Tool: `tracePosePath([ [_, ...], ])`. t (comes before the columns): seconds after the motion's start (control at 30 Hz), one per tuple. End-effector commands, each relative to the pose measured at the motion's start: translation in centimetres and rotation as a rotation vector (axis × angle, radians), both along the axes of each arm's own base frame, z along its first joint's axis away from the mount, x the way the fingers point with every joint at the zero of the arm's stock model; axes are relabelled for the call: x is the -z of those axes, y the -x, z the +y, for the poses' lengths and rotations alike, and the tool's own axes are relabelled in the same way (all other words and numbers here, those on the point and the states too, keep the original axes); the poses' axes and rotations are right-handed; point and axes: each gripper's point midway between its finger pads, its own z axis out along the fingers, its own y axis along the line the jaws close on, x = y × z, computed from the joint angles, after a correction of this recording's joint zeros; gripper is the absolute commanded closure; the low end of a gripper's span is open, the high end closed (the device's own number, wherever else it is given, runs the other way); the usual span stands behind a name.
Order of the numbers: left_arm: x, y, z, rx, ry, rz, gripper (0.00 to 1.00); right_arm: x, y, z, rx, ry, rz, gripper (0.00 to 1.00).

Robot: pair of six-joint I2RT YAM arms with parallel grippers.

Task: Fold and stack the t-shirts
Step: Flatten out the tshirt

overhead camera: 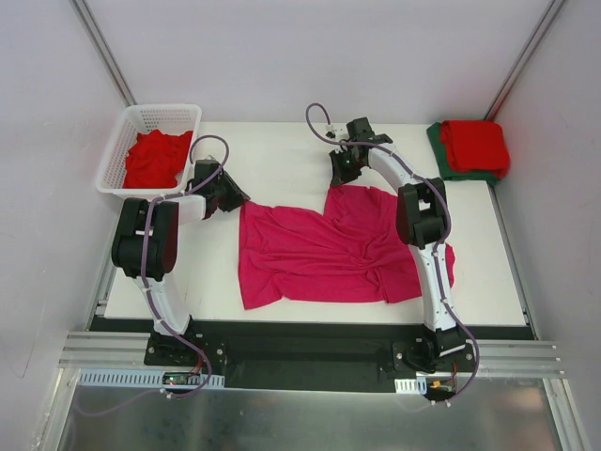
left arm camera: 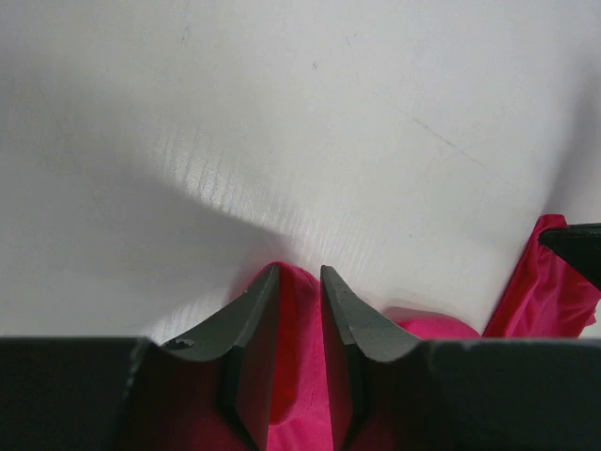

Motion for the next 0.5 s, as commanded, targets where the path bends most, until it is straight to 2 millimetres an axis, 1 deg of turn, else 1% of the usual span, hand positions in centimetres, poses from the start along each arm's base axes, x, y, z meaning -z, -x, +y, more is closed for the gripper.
tracePosePath([
  [0.0,-0.2,-0.1,0.3,0.001,-0.008,-0.010,0.84,-0.6,0.1,-0.6,-0.011,0.009,-0.007,0.99],
  [0.03,-0.1,-0.1,0.4,0.000,-0.009,-0.009,0.90,-0.6,0.1,-0.6,-0.010,0.008,-0.008,0.98],
  [0.07,-0.1,-0.2,0.4,-0.001,-0.008,-0.010,0.99,-0.6,0.1,-0.6,-0.009,0.007,-0.007,0.99],
  [0.23,0.1,-0.2,0.3,0.001,-0.008,-0.006,1.00,-0.7,0.1,-0.5,-0.012,0.006,-0.005,0.99],
  [0.33,-0.2,-0.2,0.4,0.004,-0.017,-0.016,1.00,-0.6,0.1,-0.6,-0.010,0.008,-0.008,0.99],
  [0.47,-1.3,0.0,0.6,0.012,-0.031,-0.043,1.00,-1.6,-0.3,-1.1,0.016,0.018,-0.043,0.99],
])
